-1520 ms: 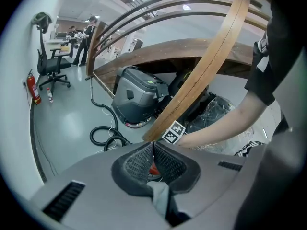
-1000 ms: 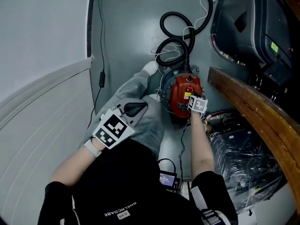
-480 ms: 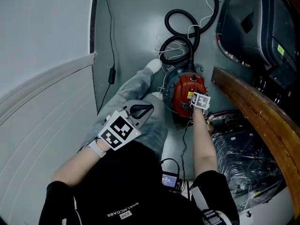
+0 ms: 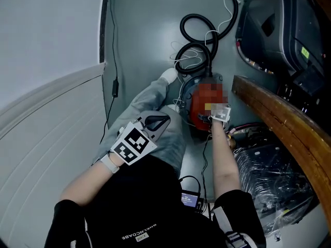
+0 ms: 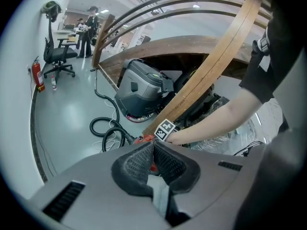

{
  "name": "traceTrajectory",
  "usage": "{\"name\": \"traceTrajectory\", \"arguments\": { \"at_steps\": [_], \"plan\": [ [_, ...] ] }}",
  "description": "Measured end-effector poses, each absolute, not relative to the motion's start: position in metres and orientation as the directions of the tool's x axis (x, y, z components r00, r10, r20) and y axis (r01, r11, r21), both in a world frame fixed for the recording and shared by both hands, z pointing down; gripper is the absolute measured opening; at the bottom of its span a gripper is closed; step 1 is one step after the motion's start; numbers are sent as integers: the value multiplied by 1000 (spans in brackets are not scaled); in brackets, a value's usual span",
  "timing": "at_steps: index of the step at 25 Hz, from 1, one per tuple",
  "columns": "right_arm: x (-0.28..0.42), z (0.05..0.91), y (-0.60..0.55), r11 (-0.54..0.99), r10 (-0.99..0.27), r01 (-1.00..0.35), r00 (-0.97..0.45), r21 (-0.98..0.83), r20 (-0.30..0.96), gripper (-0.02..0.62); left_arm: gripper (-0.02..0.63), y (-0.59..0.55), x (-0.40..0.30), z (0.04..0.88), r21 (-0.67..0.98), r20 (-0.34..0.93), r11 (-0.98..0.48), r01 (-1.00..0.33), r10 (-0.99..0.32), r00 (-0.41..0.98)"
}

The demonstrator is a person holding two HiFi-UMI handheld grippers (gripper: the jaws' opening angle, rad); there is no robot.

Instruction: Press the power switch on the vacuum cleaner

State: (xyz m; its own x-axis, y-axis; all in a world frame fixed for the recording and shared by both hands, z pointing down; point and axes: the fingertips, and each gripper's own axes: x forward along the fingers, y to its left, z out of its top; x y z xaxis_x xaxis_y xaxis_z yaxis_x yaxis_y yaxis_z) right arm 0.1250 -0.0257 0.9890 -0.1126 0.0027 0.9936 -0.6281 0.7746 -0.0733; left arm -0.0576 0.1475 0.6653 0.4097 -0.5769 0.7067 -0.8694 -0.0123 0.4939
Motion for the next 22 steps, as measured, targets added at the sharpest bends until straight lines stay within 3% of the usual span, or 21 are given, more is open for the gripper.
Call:
{"name": "traceTrajectory", "arguments": {
  "at_steps": [11,22],
  "plan": [
    [114,901,-9,797,-5,-595,-184,-107,983,26,14,125,-42,618,478,673,-94,-874,-600,432],
    [127,778,-21,708,-64,-680,-334,-193,940,26,14,73,-3,564,478,618,-267,-837,-575,536]
  ]
}}
